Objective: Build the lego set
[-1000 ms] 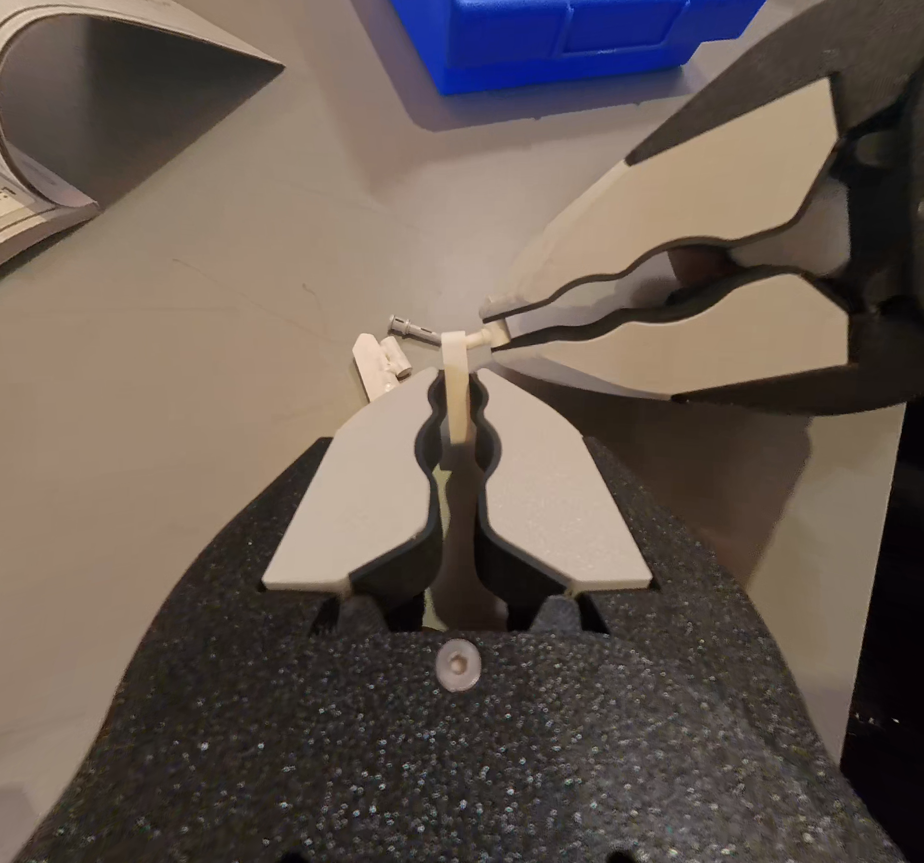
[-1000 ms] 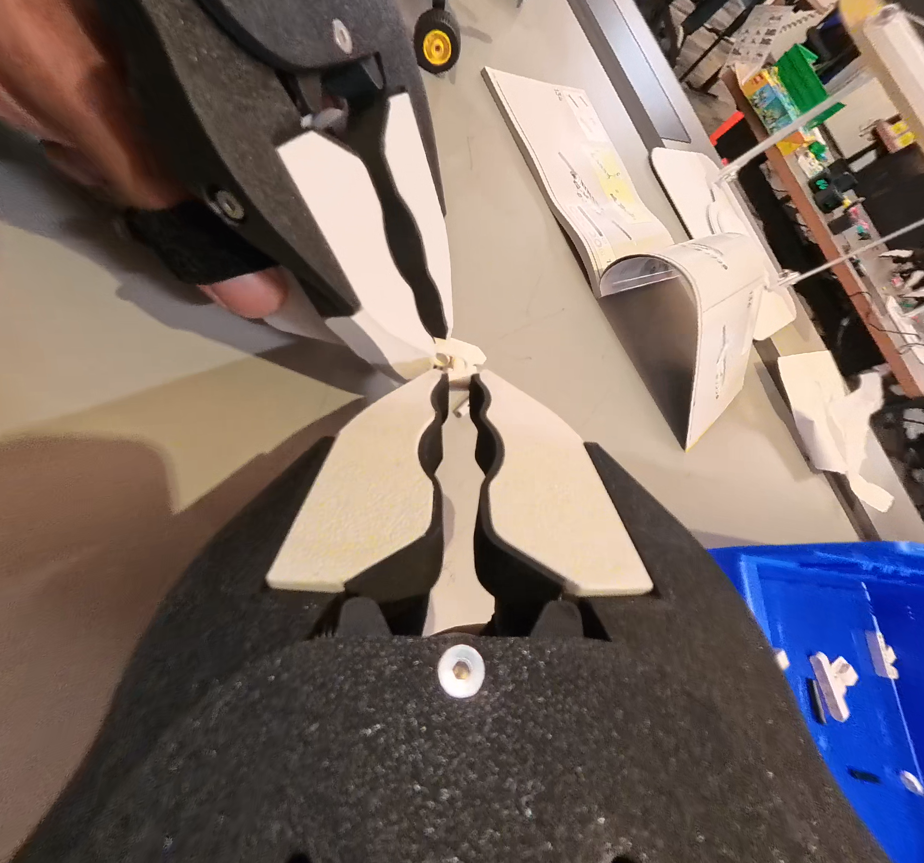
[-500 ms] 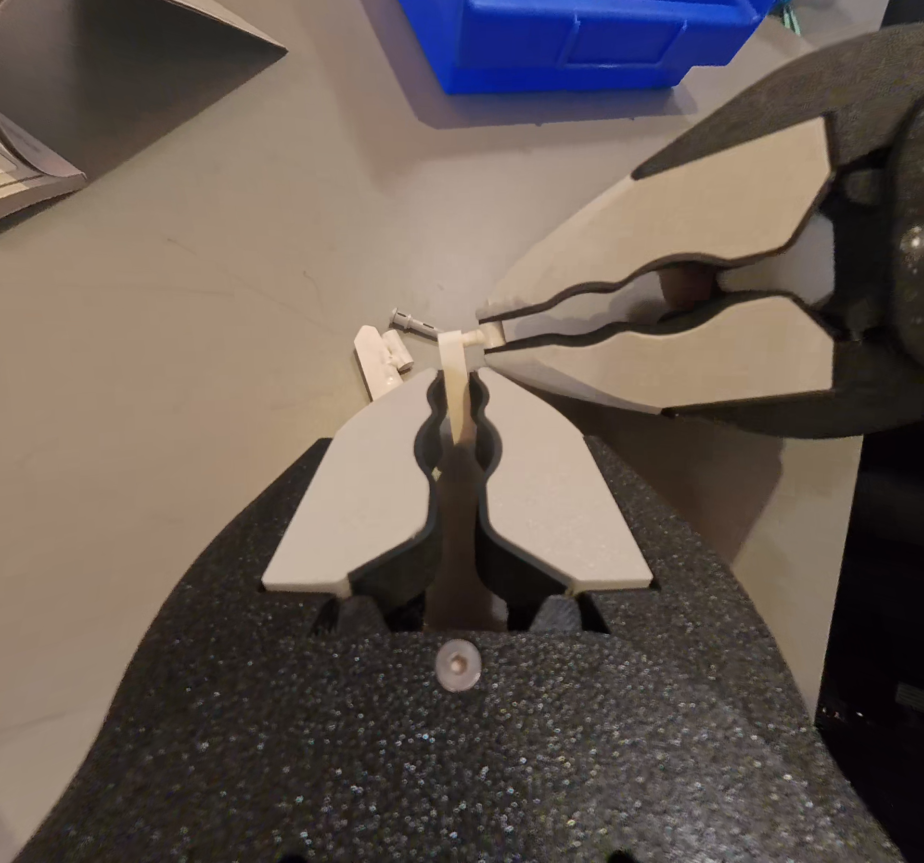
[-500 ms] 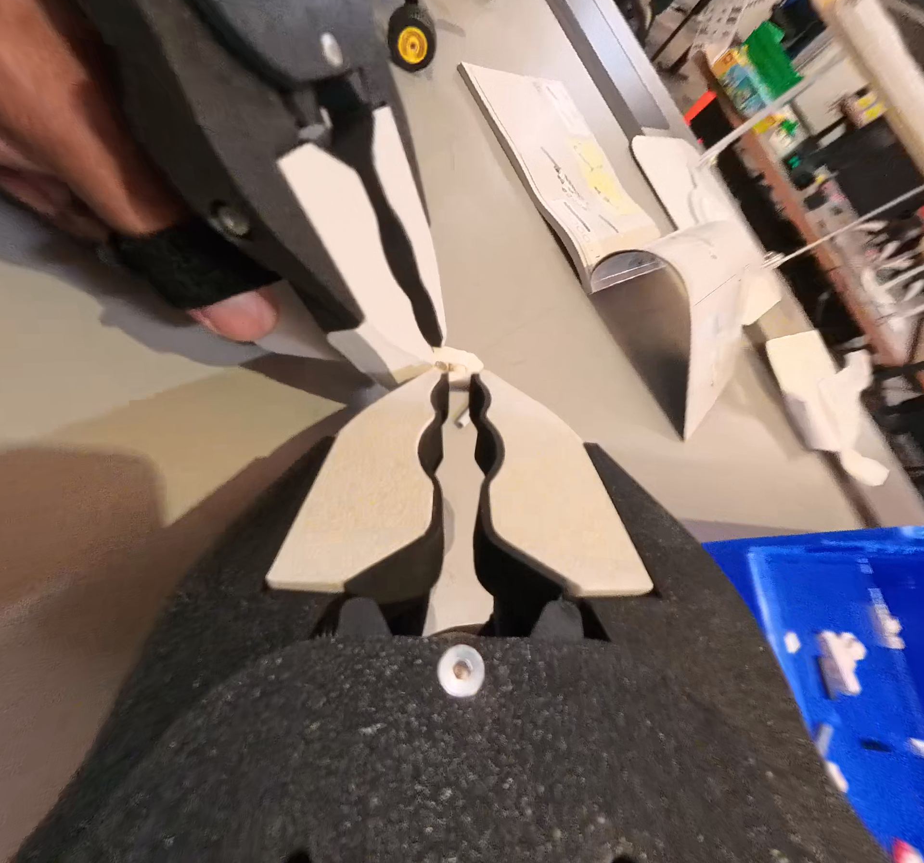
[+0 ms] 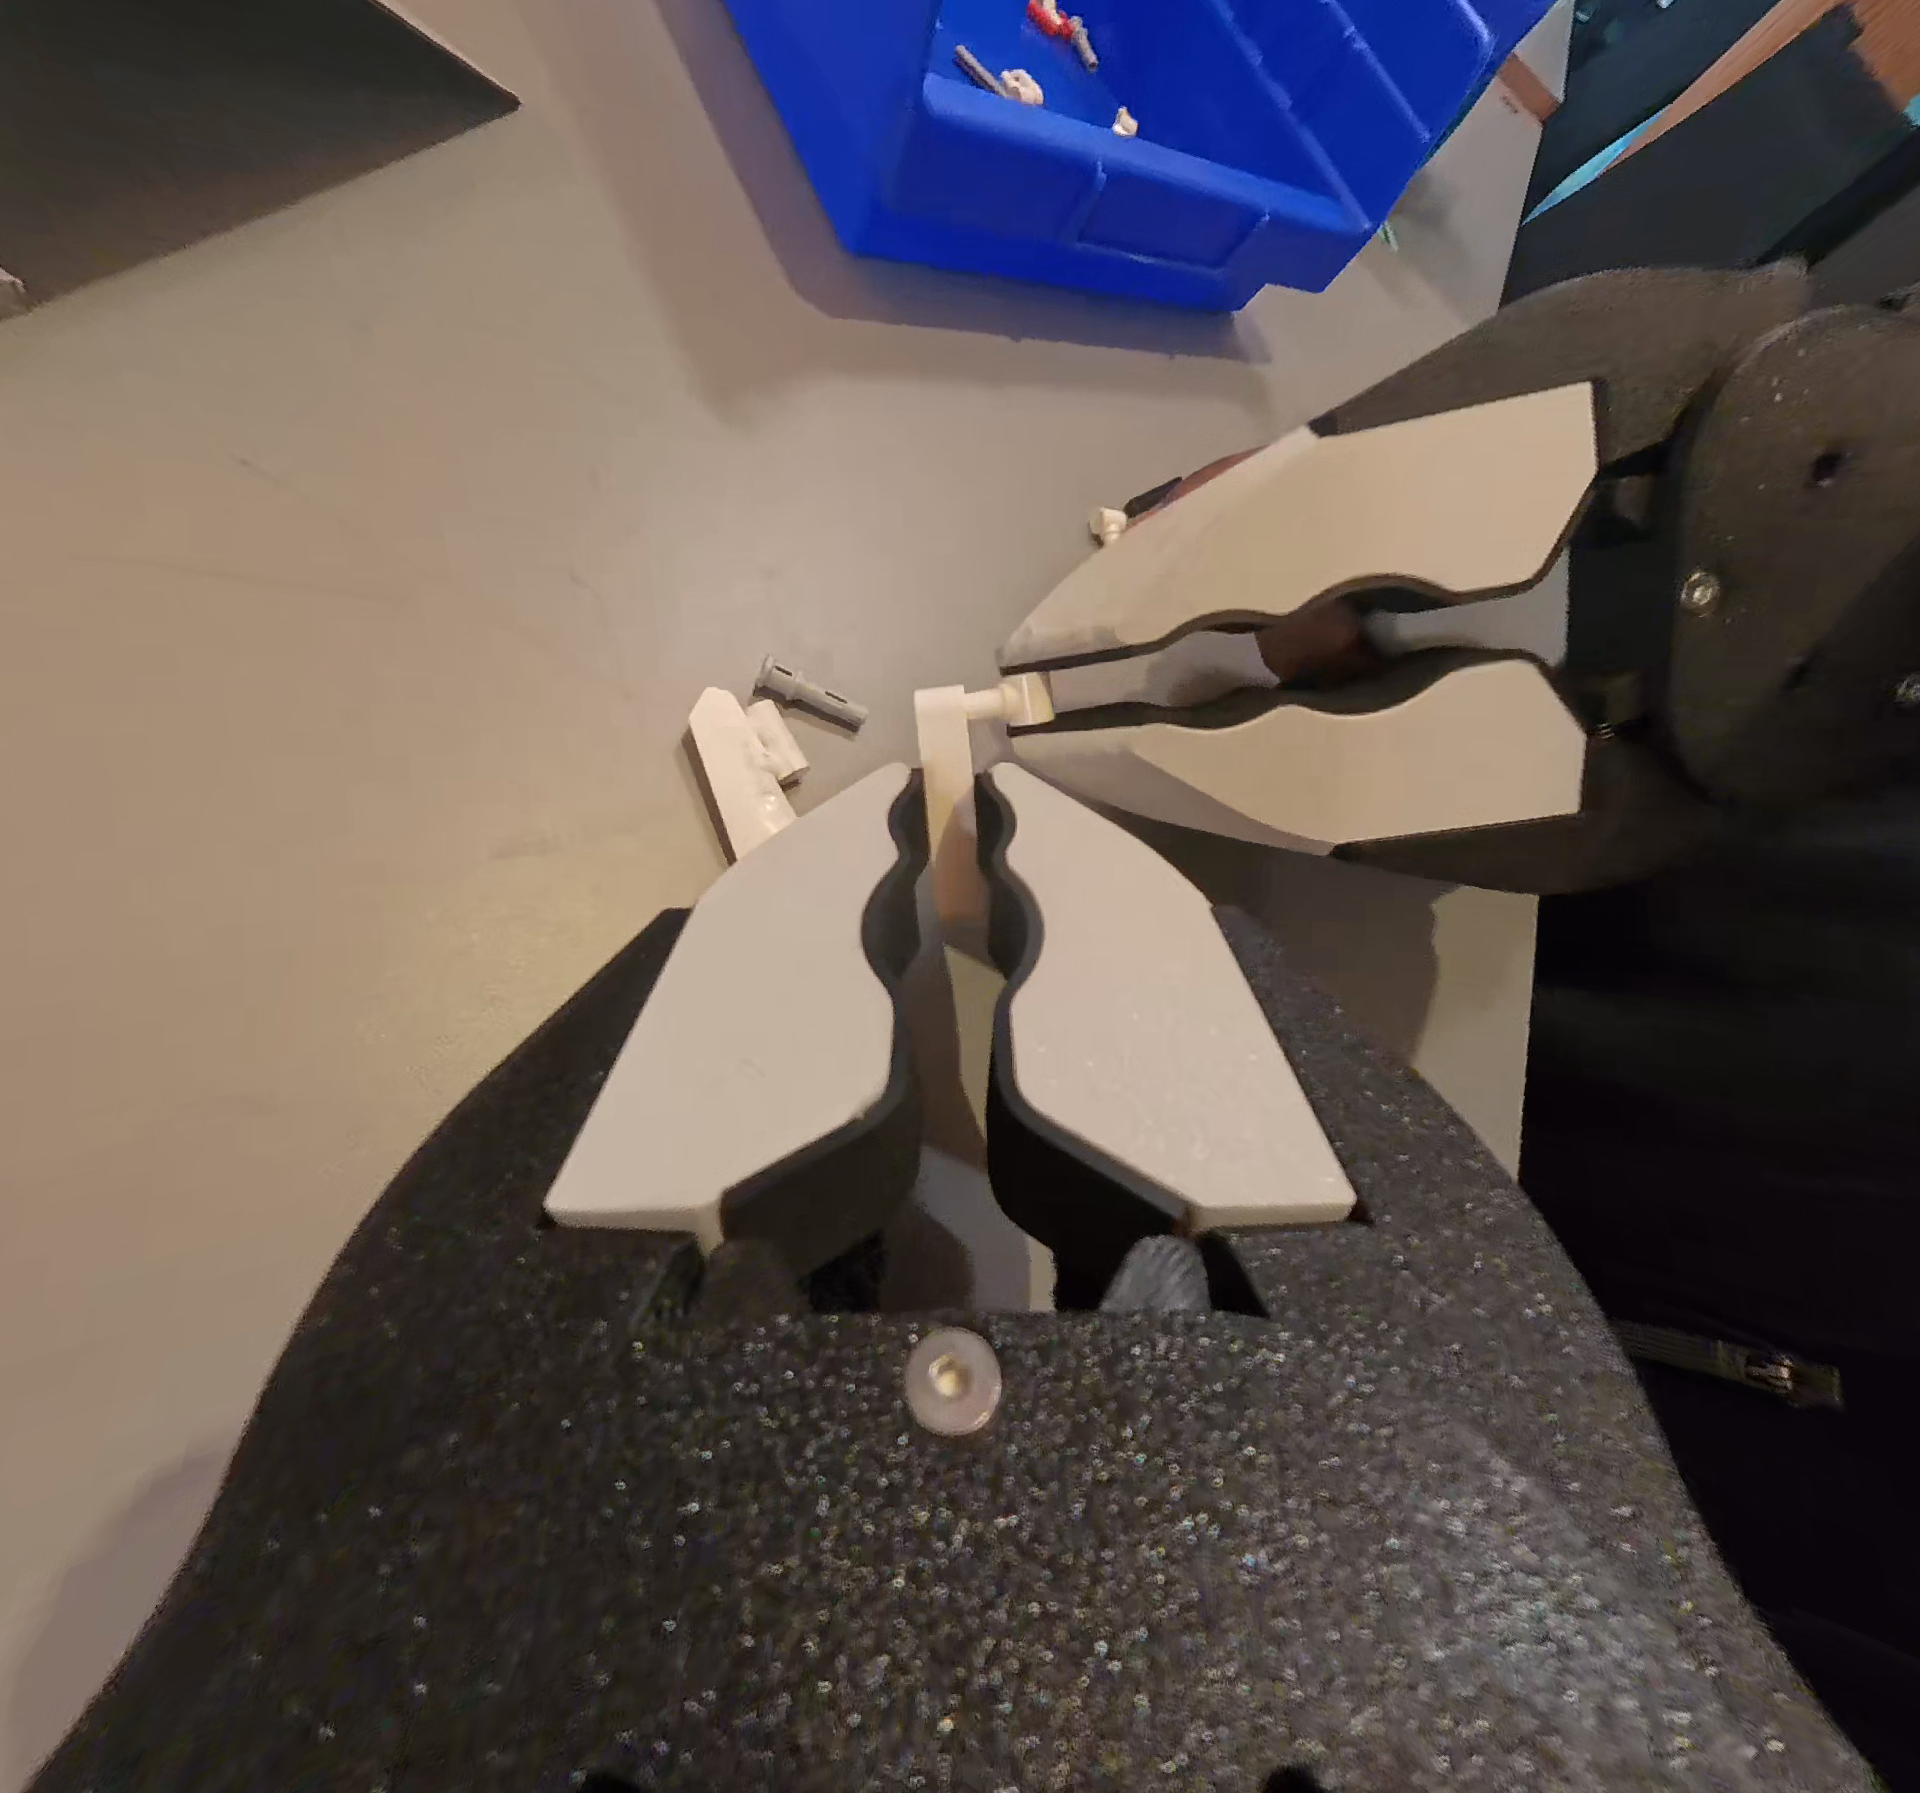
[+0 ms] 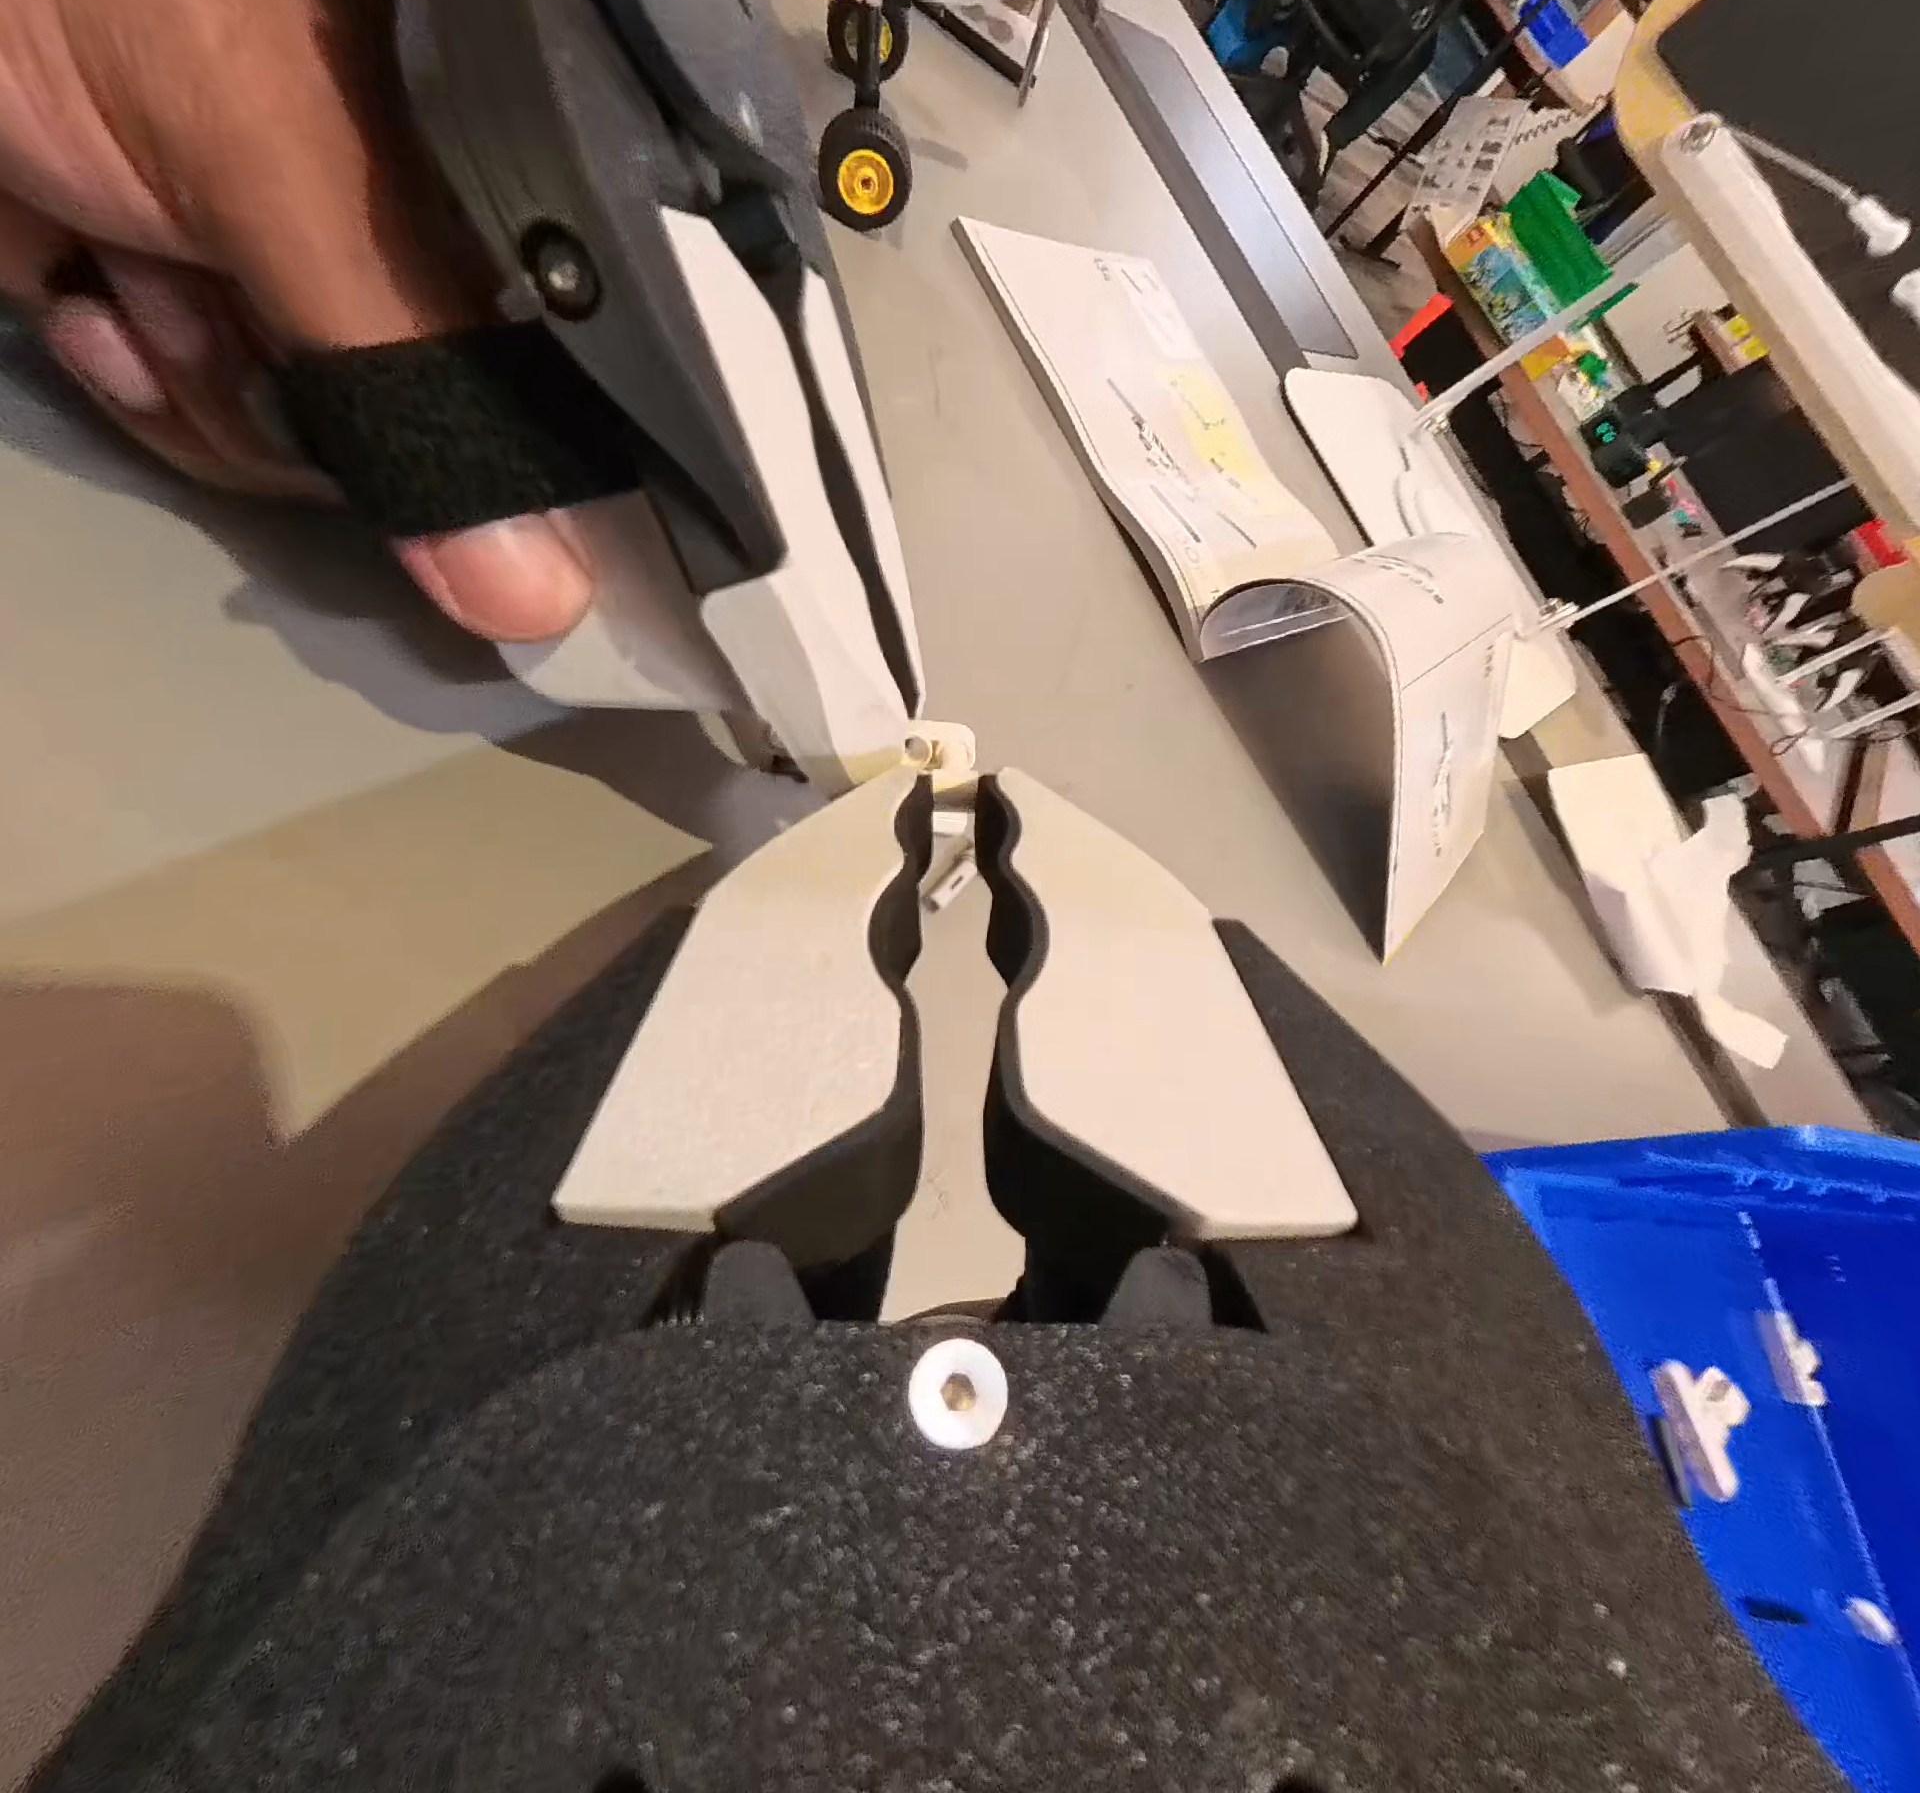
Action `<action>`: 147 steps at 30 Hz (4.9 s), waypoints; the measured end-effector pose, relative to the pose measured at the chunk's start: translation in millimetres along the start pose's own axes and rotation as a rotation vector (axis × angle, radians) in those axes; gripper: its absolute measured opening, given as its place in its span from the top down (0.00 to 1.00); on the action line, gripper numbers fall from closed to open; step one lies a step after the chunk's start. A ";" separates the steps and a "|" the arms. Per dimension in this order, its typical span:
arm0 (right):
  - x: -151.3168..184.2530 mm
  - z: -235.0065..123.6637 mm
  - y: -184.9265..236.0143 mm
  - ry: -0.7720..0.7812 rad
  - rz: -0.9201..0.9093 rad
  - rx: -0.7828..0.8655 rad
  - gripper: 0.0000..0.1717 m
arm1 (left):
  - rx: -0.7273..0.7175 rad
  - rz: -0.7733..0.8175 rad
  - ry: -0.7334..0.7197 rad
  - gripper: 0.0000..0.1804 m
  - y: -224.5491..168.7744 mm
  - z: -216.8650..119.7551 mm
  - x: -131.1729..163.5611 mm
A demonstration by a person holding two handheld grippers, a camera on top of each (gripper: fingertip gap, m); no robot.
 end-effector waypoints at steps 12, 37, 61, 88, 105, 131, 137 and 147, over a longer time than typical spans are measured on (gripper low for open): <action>0.6 1.6 -1.6 -0.009 0.151 -0.015 0.96 | -0.106 0.102 0.016 0.95 -0.1 0.8 -0.3; 1.3 4.5 -0.8 0.029 0.050 -0.062 0.96 | -0.180 0.305 0.077 0.94 -3.5 -0.8 1.5; -9.4 -19.3 -21.9 -0.112 0.353 -0.679 0.84 | 0.082 0.288 -0.119 0.95 -15.1 -10.2 -11.9; -3.0 -19.8 -7.3 -0.050 0.230 -0.689 0.91 | 0.096 0.434 -0.011 0.96 -29.5 -5.3 -5.7; -10.4 -22.7 -21.7 -0.209 0.201 -0.530 0.91 | 0.268 -0.087 -0.182 0.95 -13.2 -10.5 -16.7; -24.1 -28.8 -28.2 -0.370 0.060 -0.397 0.77 | 0.343 -0.347 -0.391 0.96 -10.3 -23.1 -32.1; -26.2 -21.7 -34.4 -0.327 -0.089 -0.508 0.83 | 0.373 -0.365 -0.279 0.95 -13.7 -17.3 -23.5; -16.9 -22.9 -26.7 -0.228 -0.258 -0.931 0.88 | 0.564 -0.339 -0.079 0.95 -31.6 -11.0 -5.3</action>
Point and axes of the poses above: each gripper's, where its closed fingertips meet, z out along the fingers, x out of its underside, y = z × x across the jaws, the point moved 5 cm from there along -z, back along the fingers, and after that the axes turned 15 degrees about z, right-handed, at the moved point
